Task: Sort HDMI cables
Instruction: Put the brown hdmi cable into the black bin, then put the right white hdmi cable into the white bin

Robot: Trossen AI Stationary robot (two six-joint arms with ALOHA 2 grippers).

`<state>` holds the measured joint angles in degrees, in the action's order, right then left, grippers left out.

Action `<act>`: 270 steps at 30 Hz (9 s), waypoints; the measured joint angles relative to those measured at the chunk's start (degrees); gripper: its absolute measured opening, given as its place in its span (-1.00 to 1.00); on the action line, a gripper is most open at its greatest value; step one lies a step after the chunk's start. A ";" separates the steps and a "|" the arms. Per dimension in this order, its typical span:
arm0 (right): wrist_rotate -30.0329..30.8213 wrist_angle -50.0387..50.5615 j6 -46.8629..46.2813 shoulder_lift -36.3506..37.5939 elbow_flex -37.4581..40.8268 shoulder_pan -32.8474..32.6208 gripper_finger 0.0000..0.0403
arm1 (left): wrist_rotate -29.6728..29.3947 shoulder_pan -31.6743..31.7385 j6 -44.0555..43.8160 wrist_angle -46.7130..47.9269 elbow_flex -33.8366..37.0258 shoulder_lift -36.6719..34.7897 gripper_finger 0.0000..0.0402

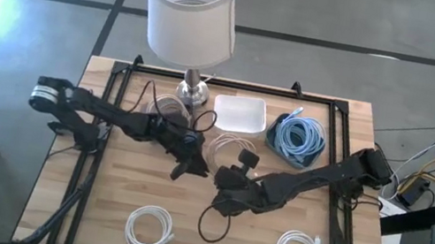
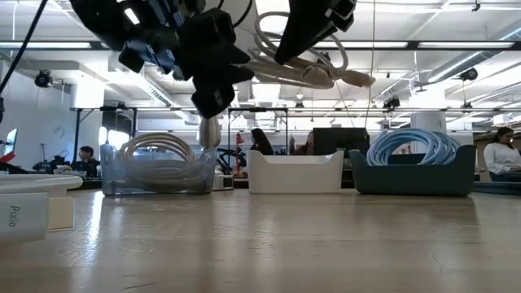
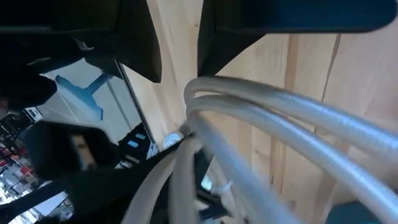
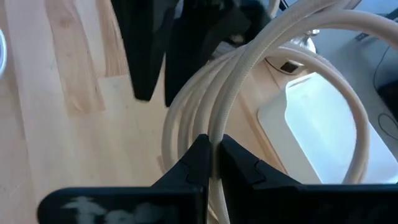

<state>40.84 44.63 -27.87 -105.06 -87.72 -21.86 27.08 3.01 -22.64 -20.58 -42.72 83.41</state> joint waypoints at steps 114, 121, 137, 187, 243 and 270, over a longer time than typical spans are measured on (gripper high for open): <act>-3.31 -1.73 -5.15 0.68 1.32 -1.49 -0.34 | -23.13 9.64 24.28 40.09 11.80 -39.83 -0.75; -3.31 -2.17 -5.15 0.70 2.84 -1.49 -0.30 | -23.49 9.64 20.84 39.07 14.05 -39.83 -0.75; -3.41 -4.09 -5.15 0.70 3.85 -1.49 -0.30 | -34.78 9.64 18.39 42.61 14.80 -39.83 -0.37; -49.13 12.84 -80.54 0.76 14.25 -12.81 -0.23 | -60.51 9.60 19.83 41.87 -2.45 -38.81 -0.27; -33.49 -12.67 -41.73 5.11 22.37 -11.60 -0.84 | -56.56 9.62 31.45 26.72 -2.89 -26.20 -0.27; 13.75 -13.63 -5.45 4.72 13.10 17.18 -0.81 | -38.37 9.42 14.18 27.06 -0.12 -26.22 -0.27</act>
<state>54.59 30.99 -33.32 -100.34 -74.62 -4.68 -11.29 12.43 -8.47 6.48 -42.84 57.19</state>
